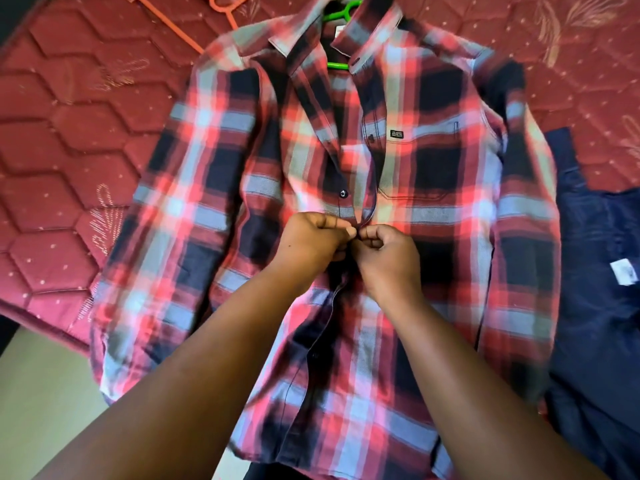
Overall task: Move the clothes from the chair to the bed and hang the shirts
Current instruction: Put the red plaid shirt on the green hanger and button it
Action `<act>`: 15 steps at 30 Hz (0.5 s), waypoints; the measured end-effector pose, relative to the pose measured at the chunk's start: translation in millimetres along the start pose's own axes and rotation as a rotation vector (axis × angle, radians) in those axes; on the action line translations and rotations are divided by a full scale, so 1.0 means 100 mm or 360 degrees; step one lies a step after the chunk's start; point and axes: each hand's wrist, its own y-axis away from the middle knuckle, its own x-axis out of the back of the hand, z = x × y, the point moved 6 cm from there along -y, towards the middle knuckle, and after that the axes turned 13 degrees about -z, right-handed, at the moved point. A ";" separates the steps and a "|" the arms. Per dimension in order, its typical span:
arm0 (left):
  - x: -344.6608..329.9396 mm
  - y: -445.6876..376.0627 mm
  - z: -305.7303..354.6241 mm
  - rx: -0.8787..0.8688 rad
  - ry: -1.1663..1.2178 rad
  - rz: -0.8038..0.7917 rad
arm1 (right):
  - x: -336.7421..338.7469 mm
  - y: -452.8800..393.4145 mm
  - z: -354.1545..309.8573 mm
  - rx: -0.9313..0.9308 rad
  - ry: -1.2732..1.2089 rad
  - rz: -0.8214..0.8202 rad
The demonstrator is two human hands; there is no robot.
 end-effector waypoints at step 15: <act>0.07 -0.13 -0.12 0.0063 -0.0071 0.0052 | -0.12 -0.04 0.27 -0.0544 -0.1043 -0.0305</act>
